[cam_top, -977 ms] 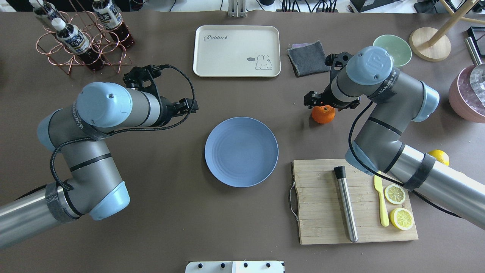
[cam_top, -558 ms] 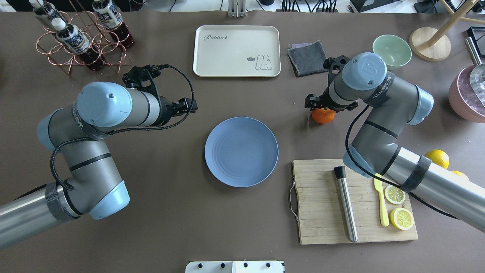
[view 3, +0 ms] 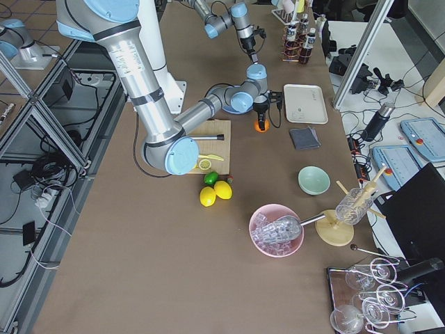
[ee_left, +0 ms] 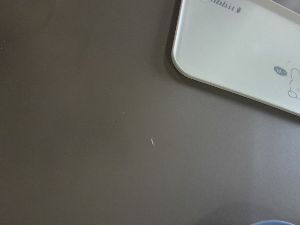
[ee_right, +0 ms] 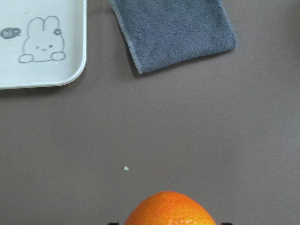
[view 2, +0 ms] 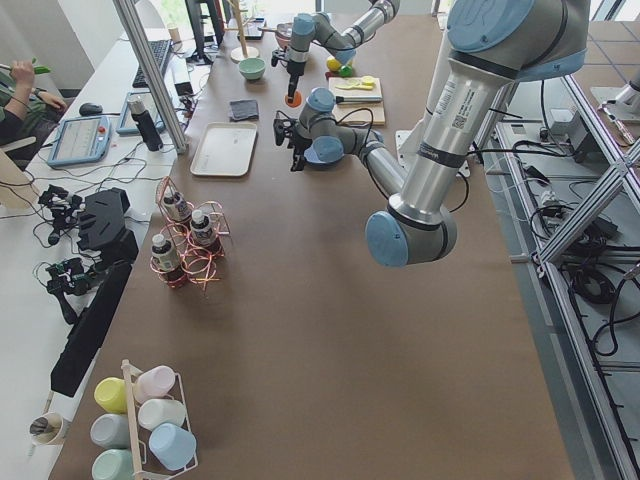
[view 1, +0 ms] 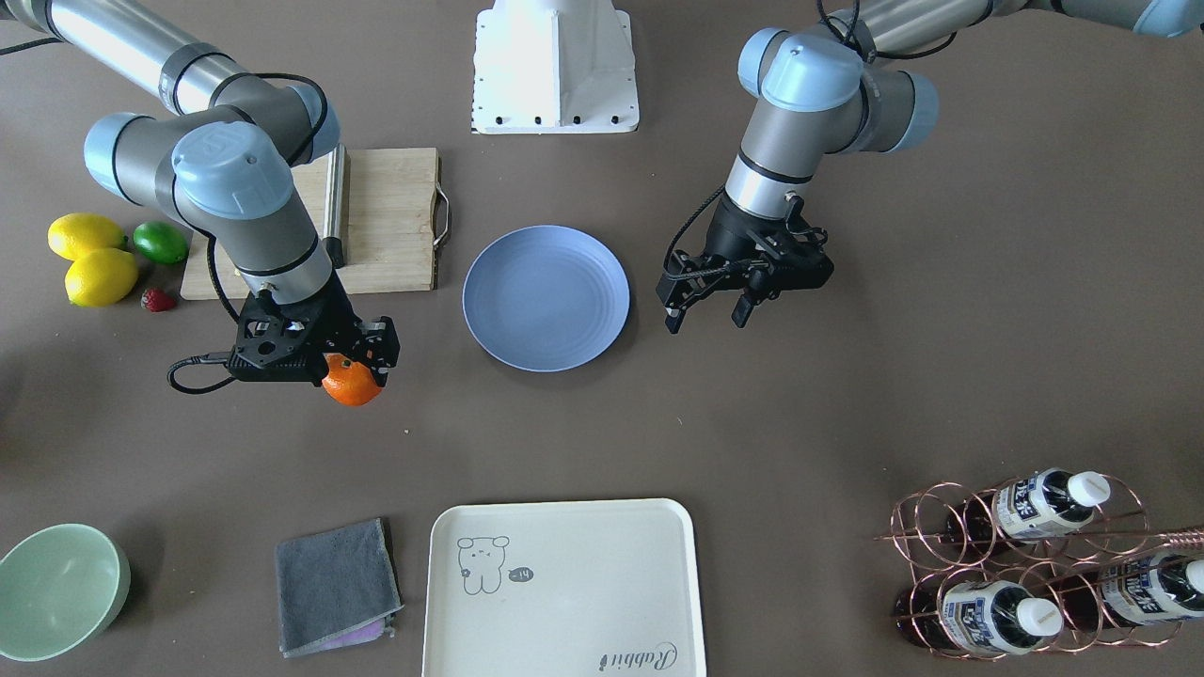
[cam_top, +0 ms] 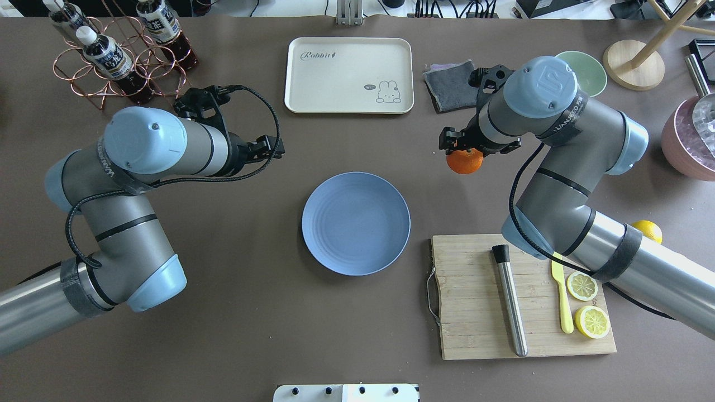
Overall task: Pick orange to plate
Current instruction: 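Close the right gripper on the orange mandarin and lift it, then carry the mandarin with the right gripper over the blue plate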
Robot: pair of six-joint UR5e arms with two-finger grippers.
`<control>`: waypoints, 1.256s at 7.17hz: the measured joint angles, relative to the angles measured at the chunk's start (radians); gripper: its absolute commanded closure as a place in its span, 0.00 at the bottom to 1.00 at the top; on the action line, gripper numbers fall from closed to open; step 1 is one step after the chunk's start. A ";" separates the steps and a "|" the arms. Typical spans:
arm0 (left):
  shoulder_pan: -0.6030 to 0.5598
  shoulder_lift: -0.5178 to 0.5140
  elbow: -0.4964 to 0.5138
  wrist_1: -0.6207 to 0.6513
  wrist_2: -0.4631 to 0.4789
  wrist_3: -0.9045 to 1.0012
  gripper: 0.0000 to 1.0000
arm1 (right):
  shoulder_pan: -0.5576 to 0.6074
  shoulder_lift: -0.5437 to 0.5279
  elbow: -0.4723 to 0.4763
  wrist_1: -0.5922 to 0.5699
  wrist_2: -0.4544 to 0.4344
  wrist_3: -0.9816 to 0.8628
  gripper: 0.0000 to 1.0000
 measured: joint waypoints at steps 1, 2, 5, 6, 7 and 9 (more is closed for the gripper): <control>-0.033 0.021 -0.003 0.008 -0.027 0.120 0.02 | -0.014 0.017 0.056 -0.065 -0.001 0.021 1.00; -0.080 0.056 -0.007 0.010 -0.071 0.257 0.02 | -0.052 0.045 0.086 -0.104 -0.022 0.074 1.00; -0.211 0.205 -0.038 -0.011 -0.154 0.624 0.02 | -0.221 0.155 0.085 -0.167 -0.175 0.203 1.00; -0.227 0.249 -0.033 -0.037 -0.152 0.670 0.02 | -0.269 0.183 0.064 -0.171 -0.227 0.217 1.00; -0.235 0.276 -0.023 -0.056 -0.144 0.686 0.02 | -0.302 0.213 0.028 -0.171 -0.263 0.222 1.00; -0.250 0.293 0.001 -0.067 -0.141 0.693 0.02 | -0.333 0.261 -0.050 -0.164 -0.304 0.221 1.00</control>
